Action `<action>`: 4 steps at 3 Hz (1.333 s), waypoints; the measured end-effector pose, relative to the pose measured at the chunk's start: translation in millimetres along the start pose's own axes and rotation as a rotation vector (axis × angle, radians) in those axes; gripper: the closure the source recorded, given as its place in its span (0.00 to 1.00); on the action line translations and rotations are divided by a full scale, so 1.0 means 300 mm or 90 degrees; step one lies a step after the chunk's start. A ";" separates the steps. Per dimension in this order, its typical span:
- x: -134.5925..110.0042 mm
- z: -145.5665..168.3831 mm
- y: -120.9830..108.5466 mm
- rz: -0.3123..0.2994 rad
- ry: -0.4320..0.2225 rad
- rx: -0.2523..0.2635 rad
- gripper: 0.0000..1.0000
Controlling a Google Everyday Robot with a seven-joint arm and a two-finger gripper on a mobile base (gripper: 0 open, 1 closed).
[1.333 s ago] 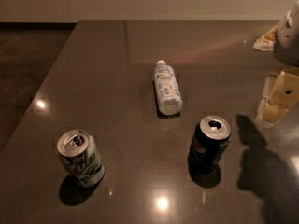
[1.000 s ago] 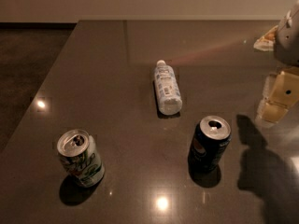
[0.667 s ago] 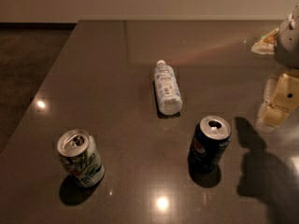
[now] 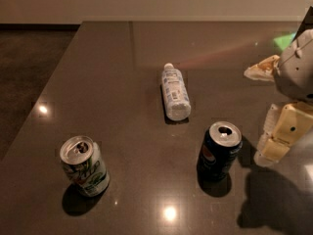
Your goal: Move pepsi can near blue plastic bottle
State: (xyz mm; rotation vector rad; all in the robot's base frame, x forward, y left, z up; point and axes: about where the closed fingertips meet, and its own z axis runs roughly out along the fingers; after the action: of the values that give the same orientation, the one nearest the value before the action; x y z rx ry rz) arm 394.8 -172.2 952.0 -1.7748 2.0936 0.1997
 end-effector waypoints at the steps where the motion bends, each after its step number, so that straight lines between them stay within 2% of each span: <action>1: -0.050 0.064 0.050 -0.020 -0.027 -0.023 0.00; 3: -0.090 0.156 0.127 -0.049 -0.041 -0.063 0.00; 4: -0.092 0.181 0.146 -0.054 -0.044 -0.075 0.17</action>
Offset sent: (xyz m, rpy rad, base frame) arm -0.0291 0.0560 -0.0495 0.0723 0.0700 0.1362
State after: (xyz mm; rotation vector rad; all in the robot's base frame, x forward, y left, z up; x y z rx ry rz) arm 366.5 -119.7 906.7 -1.8919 1.9914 0.3626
